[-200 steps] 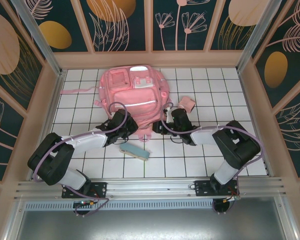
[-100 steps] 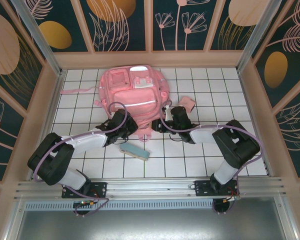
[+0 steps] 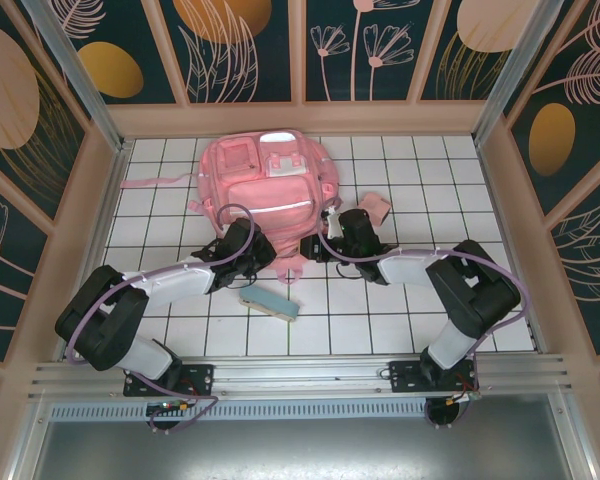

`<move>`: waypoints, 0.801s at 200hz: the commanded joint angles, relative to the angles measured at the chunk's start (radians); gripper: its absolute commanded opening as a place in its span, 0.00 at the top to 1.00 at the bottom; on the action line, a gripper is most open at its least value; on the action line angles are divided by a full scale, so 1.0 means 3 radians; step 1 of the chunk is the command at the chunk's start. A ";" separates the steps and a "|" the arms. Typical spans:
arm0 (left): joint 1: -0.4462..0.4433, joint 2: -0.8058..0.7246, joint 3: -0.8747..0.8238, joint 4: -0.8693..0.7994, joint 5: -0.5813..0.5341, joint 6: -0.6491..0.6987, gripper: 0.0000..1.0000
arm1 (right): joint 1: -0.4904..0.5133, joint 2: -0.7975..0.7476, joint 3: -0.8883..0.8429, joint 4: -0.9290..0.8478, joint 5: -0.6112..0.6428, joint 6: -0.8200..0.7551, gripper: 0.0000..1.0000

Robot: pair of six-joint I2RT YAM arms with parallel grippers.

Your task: Pack books, pencil case, and school supplies into a backpack

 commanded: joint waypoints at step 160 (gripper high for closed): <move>0.0531 -0.1144 -0.0227 -0.0653 -0.0210 0.0521 1.00 | -0.0117 -0.0617 -0.0341 -0.0347 0.1428 -0.0416 1.00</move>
